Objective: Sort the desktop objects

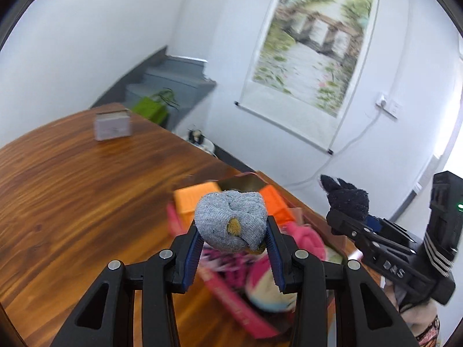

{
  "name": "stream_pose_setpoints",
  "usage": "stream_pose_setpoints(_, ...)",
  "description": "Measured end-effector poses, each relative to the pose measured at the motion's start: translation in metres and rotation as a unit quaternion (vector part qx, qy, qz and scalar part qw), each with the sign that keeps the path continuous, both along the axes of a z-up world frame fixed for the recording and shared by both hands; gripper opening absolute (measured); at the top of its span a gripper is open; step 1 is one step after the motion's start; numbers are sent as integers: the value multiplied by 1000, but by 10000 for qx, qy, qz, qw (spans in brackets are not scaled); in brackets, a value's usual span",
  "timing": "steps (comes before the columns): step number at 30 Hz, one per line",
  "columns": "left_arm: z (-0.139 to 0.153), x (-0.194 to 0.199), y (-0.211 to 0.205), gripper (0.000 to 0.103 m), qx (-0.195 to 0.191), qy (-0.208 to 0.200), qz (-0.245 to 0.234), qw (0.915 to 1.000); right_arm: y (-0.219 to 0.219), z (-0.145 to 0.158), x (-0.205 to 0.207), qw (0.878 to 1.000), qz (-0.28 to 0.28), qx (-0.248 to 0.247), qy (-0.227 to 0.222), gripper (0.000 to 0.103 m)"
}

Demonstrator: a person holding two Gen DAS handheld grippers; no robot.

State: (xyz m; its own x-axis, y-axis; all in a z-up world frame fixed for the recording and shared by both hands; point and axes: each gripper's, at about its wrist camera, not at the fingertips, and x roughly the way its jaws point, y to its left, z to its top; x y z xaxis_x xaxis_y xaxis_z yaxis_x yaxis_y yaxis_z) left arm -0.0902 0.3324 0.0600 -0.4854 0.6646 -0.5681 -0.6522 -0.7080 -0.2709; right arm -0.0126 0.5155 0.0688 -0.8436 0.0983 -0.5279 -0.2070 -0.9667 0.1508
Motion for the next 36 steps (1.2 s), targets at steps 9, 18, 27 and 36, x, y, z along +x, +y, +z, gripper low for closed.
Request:
stream_pose_setpoints(9,-15,-16,48,45,-250,-237,-206,9992,7,-6,15,9999,166,12,-14,52)
stream_pose_setpoints(18,11,-17,11,76,281,-136,62,9995,-15,-12,7,9969,752,162,-132,53)
stream_pose_setpoints(27,1,2,-38,77,-102,221,903,9956,-21,-21,-2,9960,825,49,-324,59)
stream_pose_setpoints(36,-5,38,-59,95,-421,854,1345,9863,-7,-14,17,9991,318,-258,-93,61)
